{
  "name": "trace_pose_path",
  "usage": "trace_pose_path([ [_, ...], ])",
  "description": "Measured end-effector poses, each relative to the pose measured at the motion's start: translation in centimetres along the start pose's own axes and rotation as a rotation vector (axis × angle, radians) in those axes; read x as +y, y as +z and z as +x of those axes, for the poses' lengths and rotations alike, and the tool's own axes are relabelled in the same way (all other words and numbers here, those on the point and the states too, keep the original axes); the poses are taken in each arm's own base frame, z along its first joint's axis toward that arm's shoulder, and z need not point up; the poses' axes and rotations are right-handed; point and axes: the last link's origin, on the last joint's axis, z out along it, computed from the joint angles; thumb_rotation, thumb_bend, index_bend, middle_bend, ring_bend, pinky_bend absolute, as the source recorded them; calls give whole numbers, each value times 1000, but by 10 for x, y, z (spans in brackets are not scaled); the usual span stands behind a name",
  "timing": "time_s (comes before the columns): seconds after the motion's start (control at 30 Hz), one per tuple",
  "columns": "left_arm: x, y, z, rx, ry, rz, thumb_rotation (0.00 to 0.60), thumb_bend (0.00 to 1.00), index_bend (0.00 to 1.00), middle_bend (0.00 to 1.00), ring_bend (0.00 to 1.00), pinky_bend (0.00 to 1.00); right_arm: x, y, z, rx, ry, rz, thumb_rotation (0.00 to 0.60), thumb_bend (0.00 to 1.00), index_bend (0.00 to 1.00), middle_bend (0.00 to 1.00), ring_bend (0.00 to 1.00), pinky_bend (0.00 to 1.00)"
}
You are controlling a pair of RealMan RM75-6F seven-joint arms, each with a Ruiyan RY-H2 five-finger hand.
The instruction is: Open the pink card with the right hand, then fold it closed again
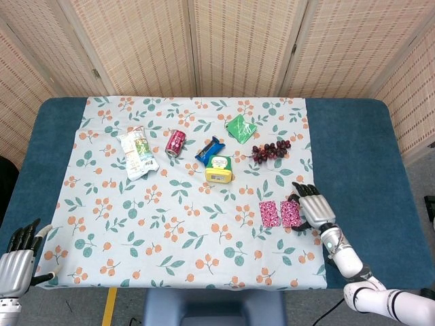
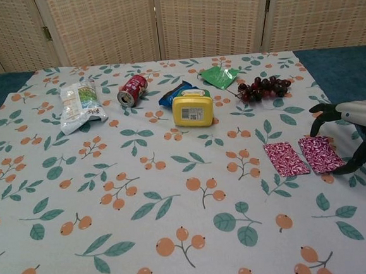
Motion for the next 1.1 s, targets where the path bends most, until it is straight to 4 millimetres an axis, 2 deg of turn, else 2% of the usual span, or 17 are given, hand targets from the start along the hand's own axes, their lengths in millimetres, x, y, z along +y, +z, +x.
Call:
trace_pose_path([
  [0.8, 0, -1, 0, 0, 3, 5, 600, 214, 172, 0, 44, 0, 5, 0, -2, -13, -6, -4, 534, 103, 236, 51, 0, 0],
  [0.93, -1, -1, 1, 6, 3, 8, 600, 214, 173, 0, 44, 0, 0, -2, 1, -2, 9, 12, 533, 102, 231, 50, 0, 0],
  [1.1, 0, -1, 2, 8, 0, 3, 600, 214, 173, 0, 43, 0, -18, -8, 7, -2, 33, 63, 533, 103, 226, 45, 0, 0],
])
